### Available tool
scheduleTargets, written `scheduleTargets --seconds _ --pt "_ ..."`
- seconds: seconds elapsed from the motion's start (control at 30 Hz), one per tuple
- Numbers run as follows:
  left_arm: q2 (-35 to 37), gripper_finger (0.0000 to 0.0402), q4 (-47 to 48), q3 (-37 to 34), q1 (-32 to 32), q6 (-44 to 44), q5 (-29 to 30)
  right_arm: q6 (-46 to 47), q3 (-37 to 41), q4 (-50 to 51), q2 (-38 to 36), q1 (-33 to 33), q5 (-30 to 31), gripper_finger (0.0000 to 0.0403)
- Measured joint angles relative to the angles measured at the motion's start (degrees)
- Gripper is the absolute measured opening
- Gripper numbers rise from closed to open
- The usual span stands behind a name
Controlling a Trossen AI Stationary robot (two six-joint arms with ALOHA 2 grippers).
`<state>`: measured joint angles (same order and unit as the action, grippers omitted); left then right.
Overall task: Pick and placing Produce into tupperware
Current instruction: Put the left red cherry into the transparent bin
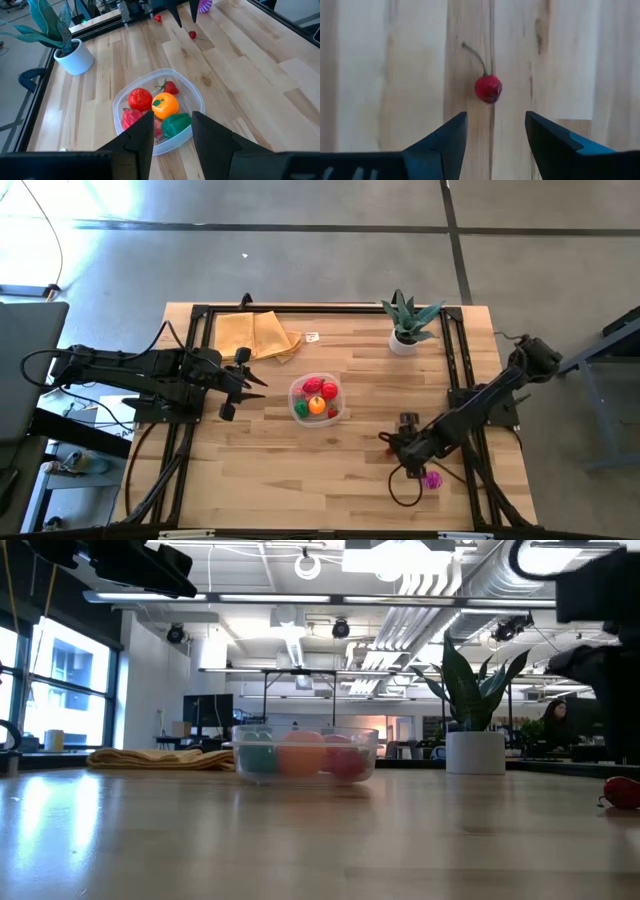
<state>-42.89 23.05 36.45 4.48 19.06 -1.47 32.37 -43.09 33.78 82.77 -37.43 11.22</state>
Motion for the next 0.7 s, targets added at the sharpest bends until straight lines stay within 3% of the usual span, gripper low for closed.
scheduleTargets --seconds 0.37,0.7 --pt "0.0 0.0120 0.0 0.0 0.0 0.0 0.0 -5.6 0.0 -1.9 7.2 0.3 -0.6 0.0193" --pt "0.0 0.0120 0.0 0.0 0.0 0.0 0.0 -8.9 -0.1 -4.7 8.8 2.0 -1.3 0.0192"
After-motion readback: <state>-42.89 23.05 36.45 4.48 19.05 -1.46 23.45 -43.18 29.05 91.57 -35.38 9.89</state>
